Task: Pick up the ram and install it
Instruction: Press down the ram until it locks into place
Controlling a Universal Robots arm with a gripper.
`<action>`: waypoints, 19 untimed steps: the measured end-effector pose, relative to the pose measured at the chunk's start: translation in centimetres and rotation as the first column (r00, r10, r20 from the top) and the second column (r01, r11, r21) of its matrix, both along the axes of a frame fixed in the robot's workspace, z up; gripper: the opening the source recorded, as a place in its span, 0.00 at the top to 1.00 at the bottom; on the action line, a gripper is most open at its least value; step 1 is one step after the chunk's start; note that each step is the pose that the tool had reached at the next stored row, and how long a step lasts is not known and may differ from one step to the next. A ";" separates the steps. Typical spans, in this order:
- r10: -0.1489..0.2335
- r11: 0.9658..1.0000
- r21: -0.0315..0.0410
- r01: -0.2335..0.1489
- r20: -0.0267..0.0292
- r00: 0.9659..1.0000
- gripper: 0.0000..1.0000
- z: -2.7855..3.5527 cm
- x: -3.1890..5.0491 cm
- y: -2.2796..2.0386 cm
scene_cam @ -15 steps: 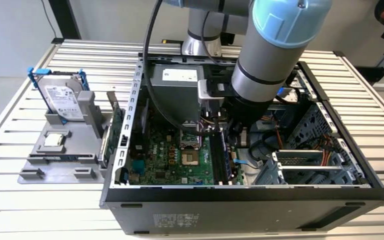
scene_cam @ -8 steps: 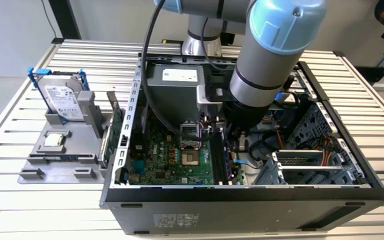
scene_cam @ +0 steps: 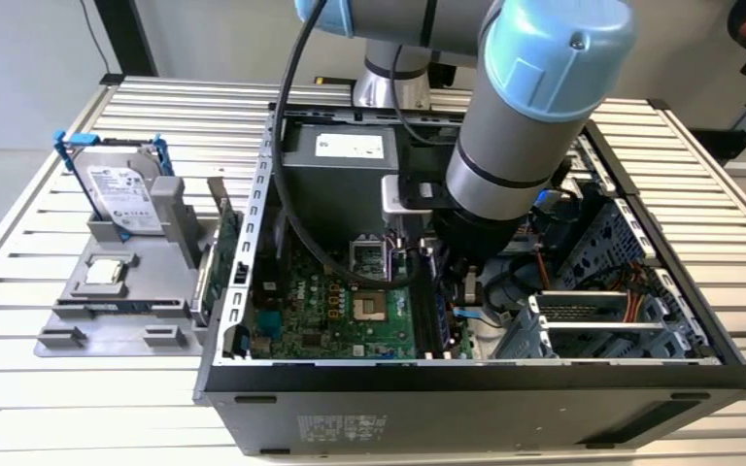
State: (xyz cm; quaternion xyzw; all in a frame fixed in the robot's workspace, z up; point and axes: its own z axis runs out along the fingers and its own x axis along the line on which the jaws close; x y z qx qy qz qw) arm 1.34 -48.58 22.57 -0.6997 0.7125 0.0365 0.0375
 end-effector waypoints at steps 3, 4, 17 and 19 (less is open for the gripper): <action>0.000 1.000 -0.002 0.000 0.000 1.000 1.00 -0.47 -0.02 -0.02; 0.000 1.000 -0.001 0.000 0.000 1.000 1.00 -0.67 -0.04 -0.02; 0.000 1.000 0.000 0.000 0.000 1.000 1.00 3.49 -0.05 0.00; 0.000 1.000 0.000 0.000 0.000 1.000 1.00 4.41 -0.05 0.00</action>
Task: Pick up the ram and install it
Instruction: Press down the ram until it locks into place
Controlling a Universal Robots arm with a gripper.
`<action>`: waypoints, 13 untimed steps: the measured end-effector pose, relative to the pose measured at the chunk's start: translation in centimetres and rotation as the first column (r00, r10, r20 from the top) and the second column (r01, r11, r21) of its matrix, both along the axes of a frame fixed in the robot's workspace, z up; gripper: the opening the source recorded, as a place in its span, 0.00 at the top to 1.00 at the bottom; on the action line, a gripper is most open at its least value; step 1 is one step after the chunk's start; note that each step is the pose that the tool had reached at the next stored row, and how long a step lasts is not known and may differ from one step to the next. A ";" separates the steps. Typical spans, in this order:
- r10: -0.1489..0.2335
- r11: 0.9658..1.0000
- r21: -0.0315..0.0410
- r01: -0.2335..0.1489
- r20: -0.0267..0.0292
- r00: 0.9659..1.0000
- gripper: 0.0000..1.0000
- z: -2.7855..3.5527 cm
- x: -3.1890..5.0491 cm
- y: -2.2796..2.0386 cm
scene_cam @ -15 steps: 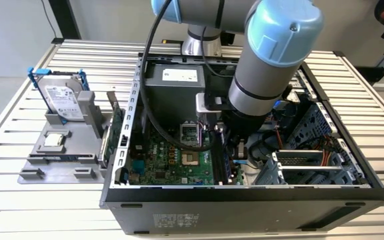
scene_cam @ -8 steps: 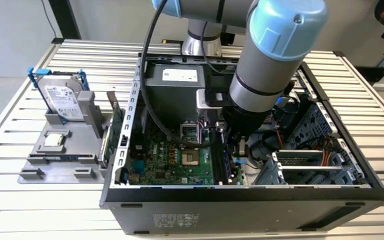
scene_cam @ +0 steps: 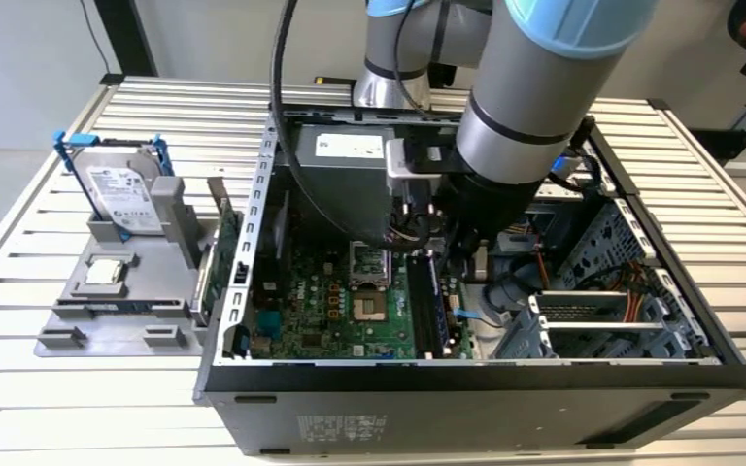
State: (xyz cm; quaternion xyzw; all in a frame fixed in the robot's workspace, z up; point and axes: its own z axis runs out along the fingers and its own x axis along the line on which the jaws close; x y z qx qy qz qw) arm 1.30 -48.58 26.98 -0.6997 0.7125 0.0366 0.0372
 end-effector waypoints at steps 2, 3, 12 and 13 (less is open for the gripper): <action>0.000 1.000 0.000 0.000 0.000 1.000 1.00 0.93 0.00 0.00; 0.000 1.000 0.000 0.000 0.000 1.000 1.00 1.37 0.00 0.00; 0.000 1.000 0.000 0.000 0.000 1.000 1.00 5.45 0.00 0.00; 0.000 1.000 0.000 0.000 0.000 1.000 1.00 5.90 0.00 0.00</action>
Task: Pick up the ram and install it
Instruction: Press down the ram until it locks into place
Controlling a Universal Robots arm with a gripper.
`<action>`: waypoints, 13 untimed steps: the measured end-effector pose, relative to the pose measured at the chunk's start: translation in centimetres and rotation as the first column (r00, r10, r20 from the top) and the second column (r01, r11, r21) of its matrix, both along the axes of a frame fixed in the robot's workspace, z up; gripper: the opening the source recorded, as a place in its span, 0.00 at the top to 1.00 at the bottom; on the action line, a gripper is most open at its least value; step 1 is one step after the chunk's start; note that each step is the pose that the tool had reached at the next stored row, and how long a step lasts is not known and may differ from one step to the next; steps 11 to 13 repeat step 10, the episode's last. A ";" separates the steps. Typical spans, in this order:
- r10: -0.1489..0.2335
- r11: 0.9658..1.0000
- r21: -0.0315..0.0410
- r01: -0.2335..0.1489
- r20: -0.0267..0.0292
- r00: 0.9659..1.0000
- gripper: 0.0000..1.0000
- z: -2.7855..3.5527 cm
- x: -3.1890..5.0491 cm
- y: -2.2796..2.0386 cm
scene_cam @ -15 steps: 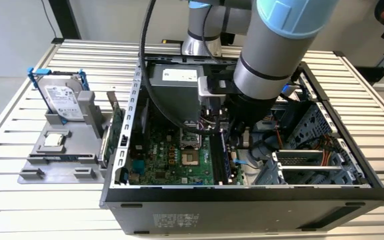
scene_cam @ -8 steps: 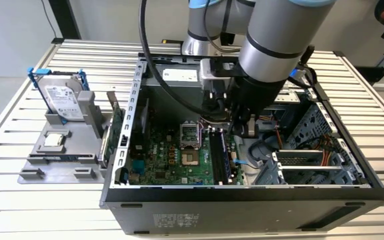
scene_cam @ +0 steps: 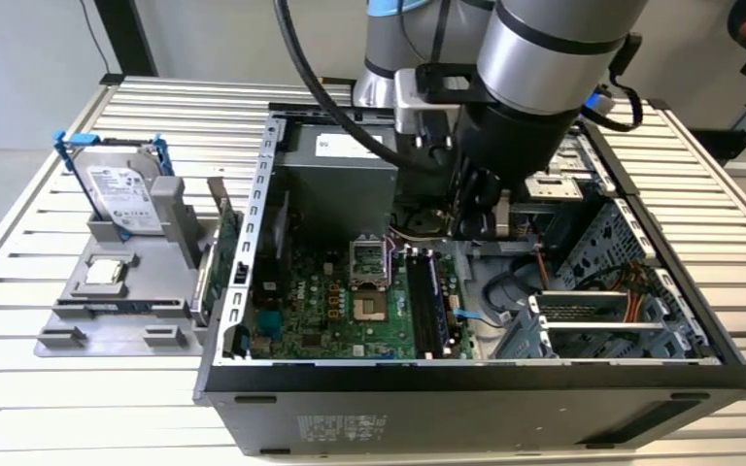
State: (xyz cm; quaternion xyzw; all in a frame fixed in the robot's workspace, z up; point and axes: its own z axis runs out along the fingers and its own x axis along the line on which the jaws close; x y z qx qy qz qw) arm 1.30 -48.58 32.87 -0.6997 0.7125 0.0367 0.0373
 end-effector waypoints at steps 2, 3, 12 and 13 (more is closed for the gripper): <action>0.000 1.000 0.000 0.000 0.000 1.000 1.00 0.58 0.00 0.00; 0.000 1.000 0.000 0.000 0.000 1.000 1.00 0.61 0.00 0.00; 0.000 1.000 0.000 0.000 0.000 1.000 1.00 0.70 0.00 0.00; 0.000 1.000 0.000 0.000 0.000 1.000 1.00 0.70 0.00 0.00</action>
